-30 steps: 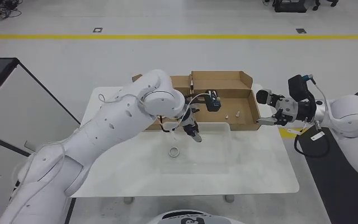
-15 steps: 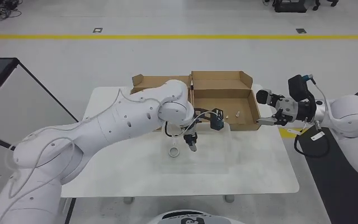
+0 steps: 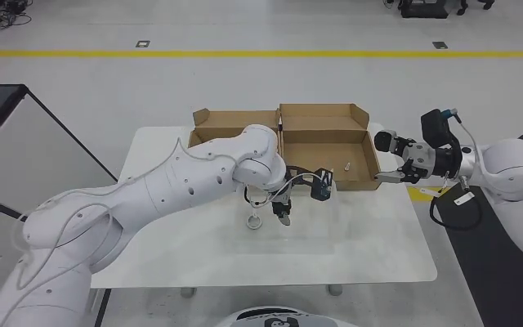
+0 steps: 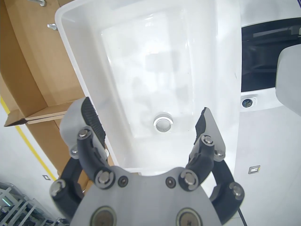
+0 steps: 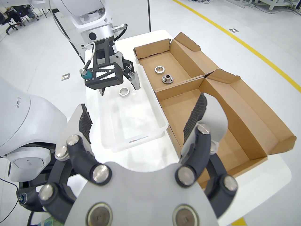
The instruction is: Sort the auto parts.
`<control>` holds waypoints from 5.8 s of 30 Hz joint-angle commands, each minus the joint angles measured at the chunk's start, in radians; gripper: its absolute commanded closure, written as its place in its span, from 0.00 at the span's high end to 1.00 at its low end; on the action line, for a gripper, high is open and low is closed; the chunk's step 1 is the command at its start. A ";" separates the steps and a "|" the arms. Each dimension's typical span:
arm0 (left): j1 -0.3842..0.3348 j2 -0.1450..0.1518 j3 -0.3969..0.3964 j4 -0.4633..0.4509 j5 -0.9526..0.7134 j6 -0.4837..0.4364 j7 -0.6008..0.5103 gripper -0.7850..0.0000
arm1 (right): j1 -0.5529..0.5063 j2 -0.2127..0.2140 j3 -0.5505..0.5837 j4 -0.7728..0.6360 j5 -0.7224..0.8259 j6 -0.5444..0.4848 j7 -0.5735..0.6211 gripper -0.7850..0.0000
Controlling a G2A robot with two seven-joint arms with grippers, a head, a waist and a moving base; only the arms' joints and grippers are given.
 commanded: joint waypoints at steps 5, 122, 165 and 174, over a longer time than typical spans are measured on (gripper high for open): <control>0.036 0.006 0.000 -0.018 0.053 -0.004 0.005 1.00 | 0.000 0.000 0.000 0.000 0.000 0.000 0.000 1.00; 0.190 0.054 0.000 0.036 0.319 0.010 -0.010 0.47 | 0.000 0.000 0.000 0.000 0.000 0.000 0.000 1.00; 0.212 0.031 0.000 0.109 0.359 -0.005 0.005 0.40 | 0.000 0.000 0.000 0.000 0.000 0.000 0.000 1.00; 0.214 0.018 0.000 0.134 0.370 -0.007 0.007 0.36 | 0.000 0.000 0.000 0.000 0.000 0.000 0.000 1.00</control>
